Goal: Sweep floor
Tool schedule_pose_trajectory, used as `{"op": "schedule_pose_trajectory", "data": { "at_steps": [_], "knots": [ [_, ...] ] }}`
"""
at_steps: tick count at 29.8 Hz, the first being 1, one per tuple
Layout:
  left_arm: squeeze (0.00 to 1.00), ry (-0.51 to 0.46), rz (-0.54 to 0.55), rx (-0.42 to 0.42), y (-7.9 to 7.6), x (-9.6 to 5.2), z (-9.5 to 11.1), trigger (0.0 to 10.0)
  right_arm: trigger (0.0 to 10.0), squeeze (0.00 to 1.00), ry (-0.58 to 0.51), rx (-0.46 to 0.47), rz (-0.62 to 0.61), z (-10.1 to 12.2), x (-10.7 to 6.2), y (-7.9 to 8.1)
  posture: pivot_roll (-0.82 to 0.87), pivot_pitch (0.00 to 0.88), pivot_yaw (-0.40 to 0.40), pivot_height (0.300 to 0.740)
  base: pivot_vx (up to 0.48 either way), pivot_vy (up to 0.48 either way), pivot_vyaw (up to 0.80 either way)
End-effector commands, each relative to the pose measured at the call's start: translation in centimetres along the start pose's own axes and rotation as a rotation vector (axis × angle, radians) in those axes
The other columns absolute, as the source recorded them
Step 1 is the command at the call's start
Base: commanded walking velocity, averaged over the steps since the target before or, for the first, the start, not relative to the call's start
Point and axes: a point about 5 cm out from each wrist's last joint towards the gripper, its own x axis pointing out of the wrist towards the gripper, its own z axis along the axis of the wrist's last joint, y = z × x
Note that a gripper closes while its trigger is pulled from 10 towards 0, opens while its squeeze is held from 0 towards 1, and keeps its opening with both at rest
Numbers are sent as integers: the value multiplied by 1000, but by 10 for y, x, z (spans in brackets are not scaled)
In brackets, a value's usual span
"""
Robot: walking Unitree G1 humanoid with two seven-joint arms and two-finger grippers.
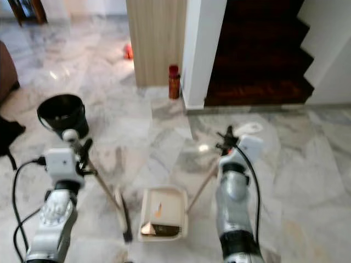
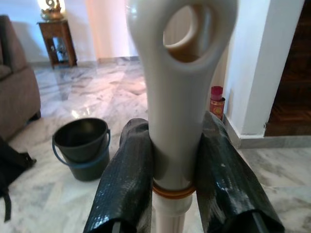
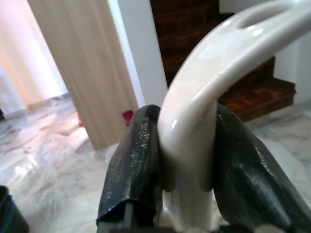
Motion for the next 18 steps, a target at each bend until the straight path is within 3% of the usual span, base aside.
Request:
{"op": "schedule_pose_trajectory", "data": {
  "at_steps": [1, 4, 18],
  "knots": [
    [0, -51, -13, -6, -5, 3, 10, 10000, 10000, 0, -14, 27, -47, 4, 1, -9, 124, 43, -7, 740, 0, 300, -800],
    [0, -55, -19, 1, -6, 4, 11, 10000, 10000, 0, -14, 24, -50, 4, 1, -9, 127, 46, -6, 740, 0, 300, -777],
    [0, -52, -11, 3, -3, 4, 11, 10000, 10000, 0, -15, 16, -60, 3, 1, -10, 128, 53, -3, 740, 0, 299, 0]
  ]
}}
